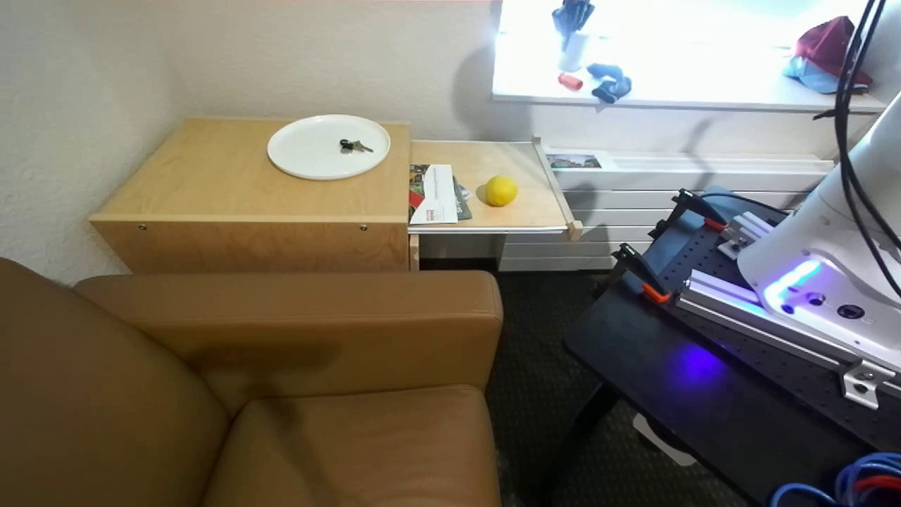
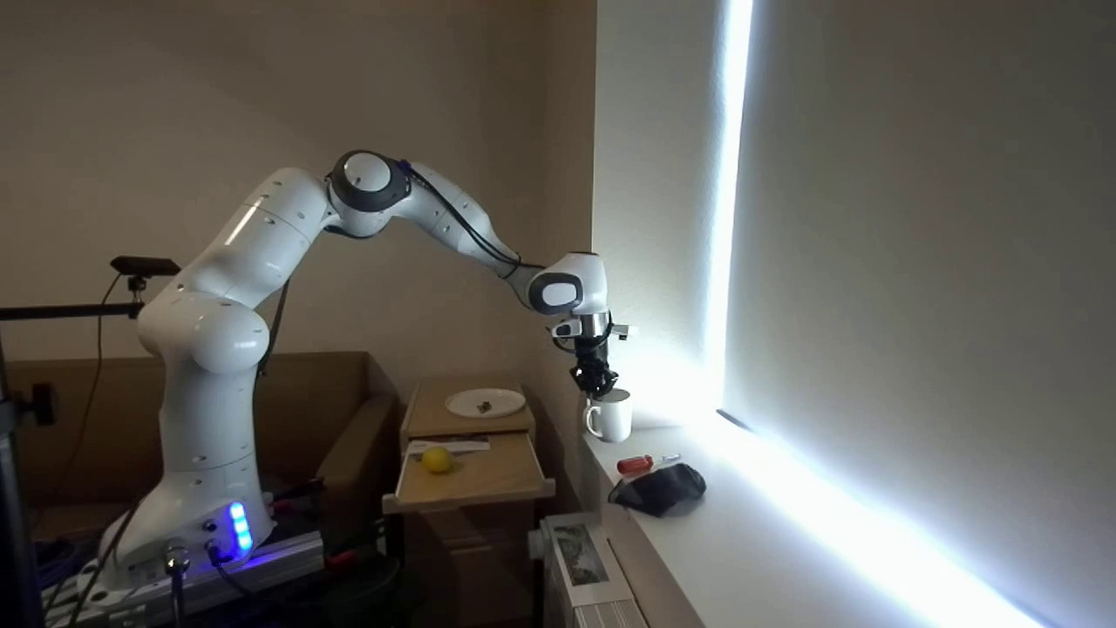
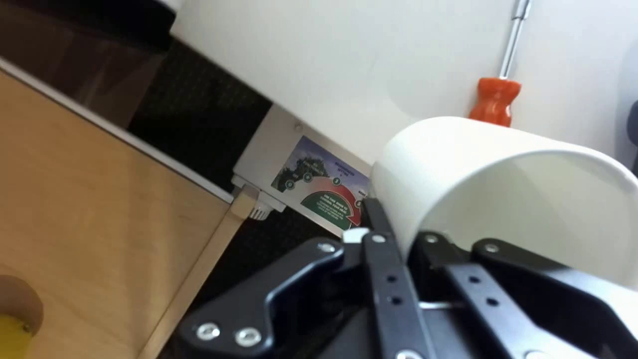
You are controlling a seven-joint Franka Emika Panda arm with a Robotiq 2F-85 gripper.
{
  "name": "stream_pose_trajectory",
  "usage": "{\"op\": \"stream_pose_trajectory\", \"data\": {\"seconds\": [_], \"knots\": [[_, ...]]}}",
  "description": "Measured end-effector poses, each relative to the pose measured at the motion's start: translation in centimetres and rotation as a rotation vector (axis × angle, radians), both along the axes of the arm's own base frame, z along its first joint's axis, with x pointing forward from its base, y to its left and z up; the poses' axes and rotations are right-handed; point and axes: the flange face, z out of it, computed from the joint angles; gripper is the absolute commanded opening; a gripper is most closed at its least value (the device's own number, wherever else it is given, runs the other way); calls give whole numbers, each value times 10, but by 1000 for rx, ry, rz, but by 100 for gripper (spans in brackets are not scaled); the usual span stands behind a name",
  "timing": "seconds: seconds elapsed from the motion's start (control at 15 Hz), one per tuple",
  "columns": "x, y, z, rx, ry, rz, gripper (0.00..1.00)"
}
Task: Move the cup to the window sill
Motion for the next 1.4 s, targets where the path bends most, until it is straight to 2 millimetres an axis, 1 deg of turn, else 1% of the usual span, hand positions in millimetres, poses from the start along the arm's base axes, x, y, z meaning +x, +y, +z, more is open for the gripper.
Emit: {"op": "stream_pose_trajectory", "data": {"seconds": [0.13,0.27,0.47,0.6,0.8,1.07,1.13,1.2,1.33,1.4], "knots": [[14,-16,2,43,-3,-67,1],[25,-24,-4,85,1,-110,1],[36,-33,-23,130,4,-172,1],[41,-38,-38,126,-10,-211,1],[46,-37,-58,104,-24,-245,1],[50,-32,-62,79,-27,-262,1],[51,-32,-61,78,-25,-266,30],[51,-32,-61,77,-25,-271,31],[50,-31,-62,78,-11,-278,43],[50,-30,-62,81,-1,-281,51]]}}
